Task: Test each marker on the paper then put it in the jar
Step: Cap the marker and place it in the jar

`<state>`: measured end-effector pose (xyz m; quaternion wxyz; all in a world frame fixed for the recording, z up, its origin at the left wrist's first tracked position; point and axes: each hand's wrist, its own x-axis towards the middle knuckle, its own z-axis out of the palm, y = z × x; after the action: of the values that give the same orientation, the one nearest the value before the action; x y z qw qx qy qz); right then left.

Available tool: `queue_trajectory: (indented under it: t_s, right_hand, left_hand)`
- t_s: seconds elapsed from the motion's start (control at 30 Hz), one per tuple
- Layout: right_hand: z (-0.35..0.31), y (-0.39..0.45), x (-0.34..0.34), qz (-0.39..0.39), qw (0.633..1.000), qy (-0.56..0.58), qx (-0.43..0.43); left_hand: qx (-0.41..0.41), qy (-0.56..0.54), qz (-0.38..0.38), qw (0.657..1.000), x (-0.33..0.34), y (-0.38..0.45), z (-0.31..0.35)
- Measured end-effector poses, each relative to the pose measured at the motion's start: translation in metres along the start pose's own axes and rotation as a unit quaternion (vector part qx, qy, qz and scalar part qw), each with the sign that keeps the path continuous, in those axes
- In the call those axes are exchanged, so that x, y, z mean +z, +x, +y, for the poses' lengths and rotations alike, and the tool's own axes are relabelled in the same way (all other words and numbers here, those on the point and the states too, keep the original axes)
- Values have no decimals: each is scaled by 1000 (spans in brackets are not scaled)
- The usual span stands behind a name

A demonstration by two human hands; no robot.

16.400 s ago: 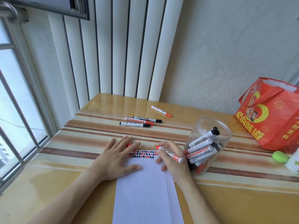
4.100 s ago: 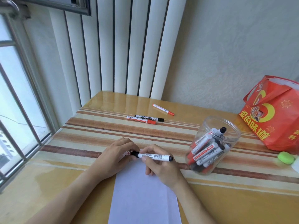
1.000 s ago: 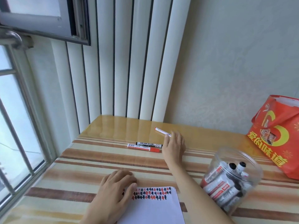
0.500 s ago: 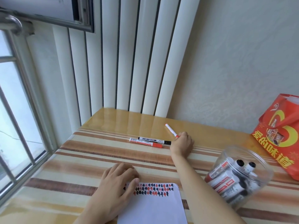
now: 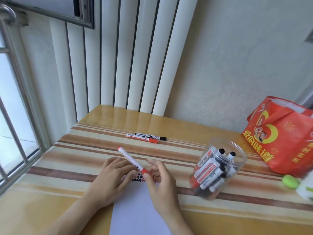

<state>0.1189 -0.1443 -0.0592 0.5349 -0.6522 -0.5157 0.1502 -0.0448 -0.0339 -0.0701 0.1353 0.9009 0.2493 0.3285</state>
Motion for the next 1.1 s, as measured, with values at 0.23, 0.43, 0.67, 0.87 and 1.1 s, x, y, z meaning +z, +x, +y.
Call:
queue_trajectory:
  t_s: [0.23,0.43,0.67,0.87,1.1]
  right_hand:
    - [-23,-11,0,-84,995,11,-43]
    - [-27,-11,1,9,997,10,-82]
    - [-19,-1,-23,21,990,132,48]
    - [1,6,-33,-26,968,-201,-145]
    - [-2,-6,5,-36,901,-370,-223]
  left_hand:
    - [13,-82,11,997,-12,-2,9]
    - [15,-65,12,998,-9,-2,9]
    - [12,0,14,1000,-5,1,5]
    - [34,60,-20,997,-3,1,5]
    - [56,14,-65,996,-5,1,9]
